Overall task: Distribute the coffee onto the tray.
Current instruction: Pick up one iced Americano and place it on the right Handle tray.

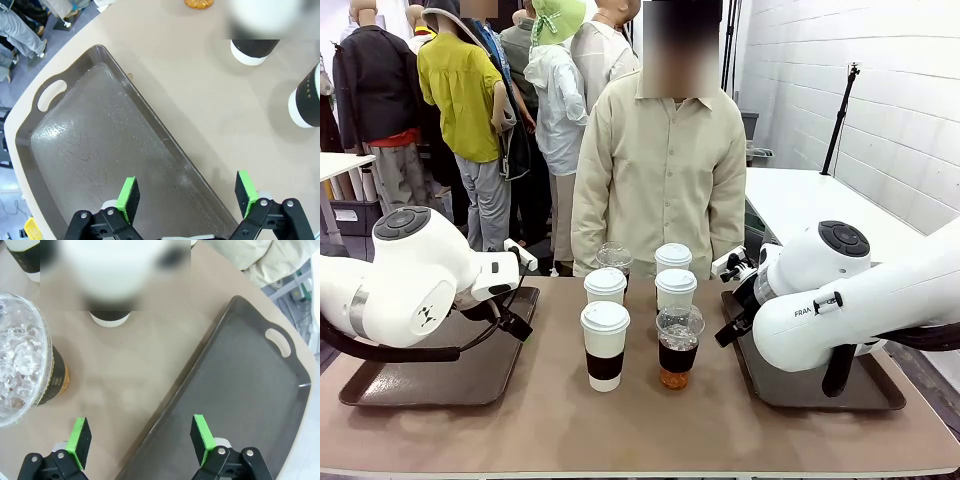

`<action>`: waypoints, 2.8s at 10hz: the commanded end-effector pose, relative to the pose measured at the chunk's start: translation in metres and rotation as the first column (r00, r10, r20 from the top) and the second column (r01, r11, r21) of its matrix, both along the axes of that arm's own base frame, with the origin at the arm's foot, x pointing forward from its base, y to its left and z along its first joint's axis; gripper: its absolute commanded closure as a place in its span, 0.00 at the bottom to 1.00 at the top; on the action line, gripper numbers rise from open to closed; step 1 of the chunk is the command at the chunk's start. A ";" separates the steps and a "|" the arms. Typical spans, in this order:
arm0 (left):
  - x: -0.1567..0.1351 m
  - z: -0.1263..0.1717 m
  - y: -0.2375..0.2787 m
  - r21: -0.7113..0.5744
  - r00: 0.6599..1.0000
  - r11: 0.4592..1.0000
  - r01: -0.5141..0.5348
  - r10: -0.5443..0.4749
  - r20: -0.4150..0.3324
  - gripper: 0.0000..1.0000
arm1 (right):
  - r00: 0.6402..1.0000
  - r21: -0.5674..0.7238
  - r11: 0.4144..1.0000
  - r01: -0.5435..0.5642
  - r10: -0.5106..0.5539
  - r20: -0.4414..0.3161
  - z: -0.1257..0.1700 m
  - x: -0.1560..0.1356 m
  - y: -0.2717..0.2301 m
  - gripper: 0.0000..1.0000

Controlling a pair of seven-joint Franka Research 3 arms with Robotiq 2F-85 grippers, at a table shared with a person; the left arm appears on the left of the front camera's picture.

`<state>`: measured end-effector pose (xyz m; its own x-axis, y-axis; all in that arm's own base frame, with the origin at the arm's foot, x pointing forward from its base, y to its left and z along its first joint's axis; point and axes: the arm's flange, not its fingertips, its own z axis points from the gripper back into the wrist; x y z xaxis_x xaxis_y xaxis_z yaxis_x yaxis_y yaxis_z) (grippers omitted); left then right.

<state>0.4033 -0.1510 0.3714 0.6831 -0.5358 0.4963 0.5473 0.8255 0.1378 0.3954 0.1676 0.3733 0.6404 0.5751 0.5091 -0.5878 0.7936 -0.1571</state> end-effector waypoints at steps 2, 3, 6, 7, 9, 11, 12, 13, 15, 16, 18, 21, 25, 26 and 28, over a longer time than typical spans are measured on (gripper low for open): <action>0.000 0.000 0.000 0.000 1.000 1.000 -0.001 0.001 0.000 0.00 | 1.000 0.000 1.000 0.000 0.000 0.000 0.000 0.000 0.000 0.00; 0.000 0.000 0.000 0.000 1.000 1.000 -0.001 0.001 0.000 0.00 | 1.000 0.000 1.000 0.000 0.000 0.000 0.000 0.000 0.000 0.00; 0.000 0.000 0.000 0.000 1.000 1.000 -0.001 0.001 0.000 0.00 | 1.000 0.000 1.000 0.000 0.000 0.000 0.000 0.000 0.000 0.00; 0.000 0.000 0.000 0.000 1.000 1.000 0.000 0.000 0.000 0.00 | 1.000 0.012 1.000 -0.005 0.005 0.004 0.008 0.006 -0.002 0.00; 0.005 0.025 0.001 -0.001 1.000 1.000 -0.001 0.001 0.024 0.00 | 1.000 0.030 1.000 -0.010 0.010 0.003 0.034 0.015 -0.002 0.00; 0.006 0.054 -0.003 -0.013 0.999 1.000 0.001 -0.001 0.044 0.00 | 0.999 0.044 0.998 -0.038 0.039 -0.006 0.067 0.015 -0.007 0.00; 0.004 0.069 -0.007 0.003 0.998 1.000 0.004 -0.004 0.055 0.00 | 0.999 0.040 0.998 -0.041 0.041 0.000 0.079 0.014 -0.008 0.00; 0.002 0.090 -0.011 0.012 0.998 1.000 0.019 -0.020 0.058 0.00 | 0.998 0.038 0.997 -0.062 0.062 0.002 0.096 0.012 -0.009 0.00; 0.004 0.112 -0.016 0.041 0.997 0.999 0.025 -0.028 0.075 0.00 | 0.998 0.039 0.997 -0.061 0.061 0.014 0.112 0.013 -0.010 0.00; 0.003 0.118 -0.017 0.055 0.997 0.998 0.026 -0.030 0.077 0.00 | 0.997 0.046 0.996 -0.080 0.080 0.009 0.116 0.011 -0.009 0.00; 0.000 0.120 -0.018 0.050 0.997 0.998 0.033 -0.037 0.069 0.00 | 0.995 0.073 0.992 -0.099 0.099 0.002 0.120 0.008 -0.012 0.00; -0.004 0.134 0.000 -0.008 0.986 0.988 0.157 -0.156 0.056 0.00 | 0.986 0.174 0.970 -0.168 0.168 0.018 0.127 0.000 -0.028 0.00; 0.000 0.142 0.031 -0.107 0.962 0.957 0.270 -0.265 0.063 0.00 | 0.978 0.240 0.948 -0.211 0.202 0.061 0.121 -0.005 -0.051 0.00; 0.001 0.143 0.037 -0.152 0.953 0.941 0.302 -0.294 0.076 0.00 | 0.974 0.243 0.944 -0.224 0.210 0.079 0.119 -0.006 -0.055 0.00; 0.005 0.144 0.051 -0.204 0.931 0.909 0.363 -0.346 0.112 0.00 | 0.964 0.278 0.923 -0.266 0.246 0.105 0.114 -0.003 -0.061 0.00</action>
<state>0.4030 -0.1104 0.5197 0.4611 -0.6140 0.6406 0.7674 0.6384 0.0595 0.3891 0.1103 0.4990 0.4922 0.5513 0.6737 -0.7430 0.6693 -0.0048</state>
